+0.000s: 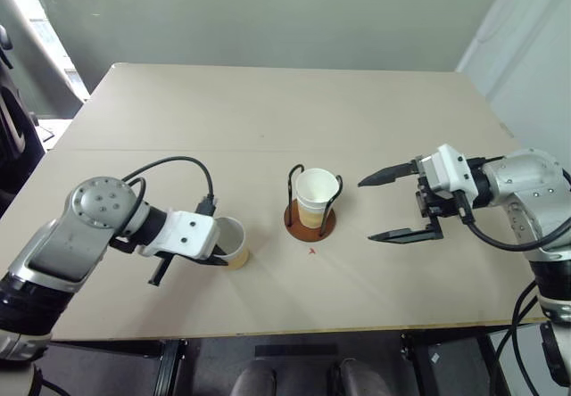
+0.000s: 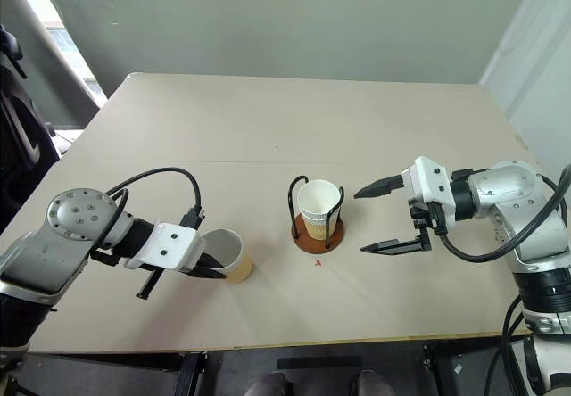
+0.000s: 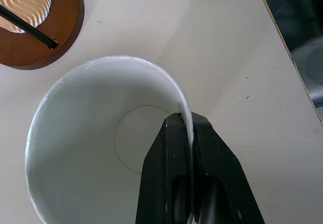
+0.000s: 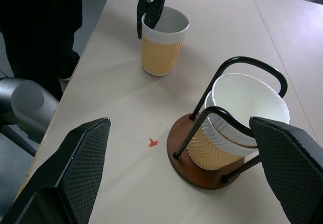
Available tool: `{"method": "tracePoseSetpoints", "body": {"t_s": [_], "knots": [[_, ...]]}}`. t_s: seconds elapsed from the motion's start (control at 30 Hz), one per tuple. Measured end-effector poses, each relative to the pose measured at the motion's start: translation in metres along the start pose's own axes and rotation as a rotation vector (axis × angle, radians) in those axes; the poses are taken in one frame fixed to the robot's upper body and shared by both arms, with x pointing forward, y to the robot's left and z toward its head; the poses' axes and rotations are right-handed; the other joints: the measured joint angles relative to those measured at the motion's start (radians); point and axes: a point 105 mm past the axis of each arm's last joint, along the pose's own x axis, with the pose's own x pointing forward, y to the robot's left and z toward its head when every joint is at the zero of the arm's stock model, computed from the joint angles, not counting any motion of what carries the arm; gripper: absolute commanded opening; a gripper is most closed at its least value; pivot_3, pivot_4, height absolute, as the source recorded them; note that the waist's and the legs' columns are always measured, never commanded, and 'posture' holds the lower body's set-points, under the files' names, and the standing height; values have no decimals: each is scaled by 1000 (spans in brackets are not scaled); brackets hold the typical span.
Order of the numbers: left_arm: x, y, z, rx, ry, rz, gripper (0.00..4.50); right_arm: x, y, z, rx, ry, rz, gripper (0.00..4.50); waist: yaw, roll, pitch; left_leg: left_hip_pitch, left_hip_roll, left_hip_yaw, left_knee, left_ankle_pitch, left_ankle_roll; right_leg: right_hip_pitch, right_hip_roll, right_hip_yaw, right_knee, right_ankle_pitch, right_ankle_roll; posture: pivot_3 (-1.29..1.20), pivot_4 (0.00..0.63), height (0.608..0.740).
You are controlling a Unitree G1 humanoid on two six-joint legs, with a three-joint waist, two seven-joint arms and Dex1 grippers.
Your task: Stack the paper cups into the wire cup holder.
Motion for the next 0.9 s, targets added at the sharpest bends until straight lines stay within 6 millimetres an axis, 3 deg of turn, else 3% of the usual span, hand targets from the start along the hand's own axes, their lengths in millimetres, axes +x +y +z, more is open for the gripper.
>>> {"method": "tracePoseSetpoints", "body": {"t_s": [0.13,0.3,0.43,0.6,0.9], "knots": [[-3,4,0,-30,-9,9,47,-1,-1,-2,8,3,-4,4500,0,0,0,0,0,0,0,0,0,0,0,0,0,0,0,0,150,740],[-18,32,11,-60,-65,97,47,-6,-5,-8,22,25,-17,4500,3,0,0,-1,0,0,1,0,0,0,0,0,0,0,0,0,150,740],[-40,61,48,-98,-248,169,47,-11,-11,-15,37,51,-35,4500,5,0,0,-3,0,-1,3,0,0,0,0,-1,3,1,1,0,150,740],[-67,81,83,-110,-392,205,47,-22,-25,-24,54,82,-86,4500,5,0,0,-4,0,0,3,0,0,0,0,-1,1,1,1,0,150,740],[-63,87,97,-137,-477,169,47,-27,-35,-21,37,90,-115,4500,8,0,0,-4,0,-1,5,0,0,0,0,-1,-1,2,3,0,150,740]]}}
